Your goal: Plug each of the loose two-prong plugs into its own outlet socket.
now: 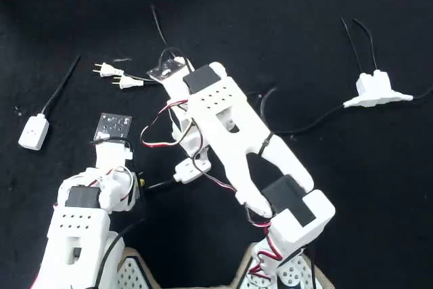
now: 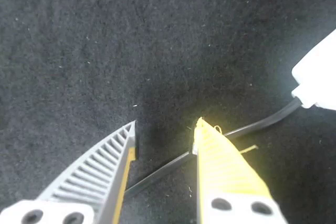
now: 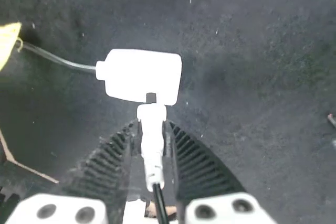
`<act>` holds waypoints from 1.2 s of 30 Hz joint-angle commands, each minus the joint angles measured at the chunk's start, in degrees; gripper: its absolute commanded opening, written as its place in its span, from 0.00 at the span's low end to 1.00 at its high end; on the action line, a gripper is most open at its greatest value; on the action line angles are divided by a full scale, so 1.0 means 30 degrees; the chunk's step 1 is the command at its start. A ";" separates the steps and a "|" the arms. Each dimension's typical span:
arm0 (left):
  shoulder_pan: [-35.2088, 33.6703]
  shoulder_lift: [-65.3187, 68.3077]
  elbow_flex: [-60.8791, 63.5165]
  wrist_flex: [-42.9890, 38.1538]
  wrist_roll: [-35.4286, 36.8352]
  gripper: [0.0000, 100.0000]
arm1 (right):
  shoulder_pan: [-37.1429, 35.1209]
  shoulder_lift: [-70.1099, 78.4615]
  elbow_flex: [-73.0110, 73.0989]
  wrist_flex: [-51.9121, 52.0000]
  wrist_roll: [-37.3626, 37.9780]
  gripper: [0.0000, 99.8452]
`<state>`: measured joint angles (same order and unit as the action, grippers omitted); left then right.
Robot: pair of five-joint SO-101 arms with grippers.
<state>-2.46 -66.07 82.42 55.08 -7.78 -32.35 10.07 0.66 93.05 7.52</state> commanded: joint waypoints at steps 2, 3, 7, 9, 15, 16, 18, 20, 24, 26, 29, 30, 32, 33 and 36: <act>0.0161 0.0147 -0.0220 -0.0264 0.0029 0.19 | -0.0205 -0.0044 -0.0190 -0.0615 0.0645 0.01; 0.0161 0.0147 -0.0220 -0.0264 0.0029 0.19 | -0.0205 -0.0044 -0.0132 -0.0615 0.0645 0.01; 0.0161 0.0147 -0.0220 -0.0264 0.0029 0.19 | -0.0176 -0.0044 -0.0073 -0.0586 0.0645 0.01; 0.0161 0.0147 -0.0220 -0.0264 0.0029 0.19 | 0.0117 0.0044 -0.0044 -0.0557 0.0645 0.01; 0.0161 0.0147 -0.0220 -0.0264 0.0029 0.19 | 0.0996 0.1304 -0.0073 -0.0586 0.0674 0.01; 0.0161 0.0117 -0.0220 -0.0264 0.0029 0.19 | 0.0938 0.1451 -0.0161 -0.0586 0.0674 0.01; 0.0161 0.0117 -0.0220 -0.0264 0.0029 0.19 | 0.0908 0.1480 -0.0190 -0.0645 0.0674 0.01; 0.0161 0.0117 -0.0220 -0.0264 0.0029 0.19 | 0.0908 0.1480 -0.0190 -0.0674 0.0674 0.01; 0.0161 0.0117 -0.0220 -0.0264 0.0029 0.19 | 0.0908 0.1597 -0.0103 -0.0674 0.0674 0.01; 0.0161 0.0117 -0.0220 -0.0264 0.0029 0.19 | 0.0908 0.1597 -0.0103 -0.0674 0.0674 0.01; 0.0161 0.0117 -0.0220 -0.0264 0.0029 0.19 | 0.0908 0.1538 -0.0044 -0.0645 0.0557 0.01; 0.0161 0.0117 -0.0220 -0.0264 0.0029 0.19 | 0.0908 0.1480 0.0132 -0.0645 0.0557 0.01; 0.0161 0.0117 -0.0220 -0.0264 0.0029 0.19 | 0.0879 0.1333 0.0542 -0.0645 0.0527 0.01; 0.0161 0.0117 -0.0220 -0.0264 0.0029 0.19 | 0.0879 0.1216 0.0835 -0.0674 0.0527 0.01; 0.0190 0.0088 -0.0220 -0.0264 0.0029 0.19 | 0.0908 0.0542 0.1509 -0.0996 0.0527 0.01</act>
<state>-2.46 -66.07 82.42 55.08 -7.78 -30.51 14.81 4.35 91.65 8.92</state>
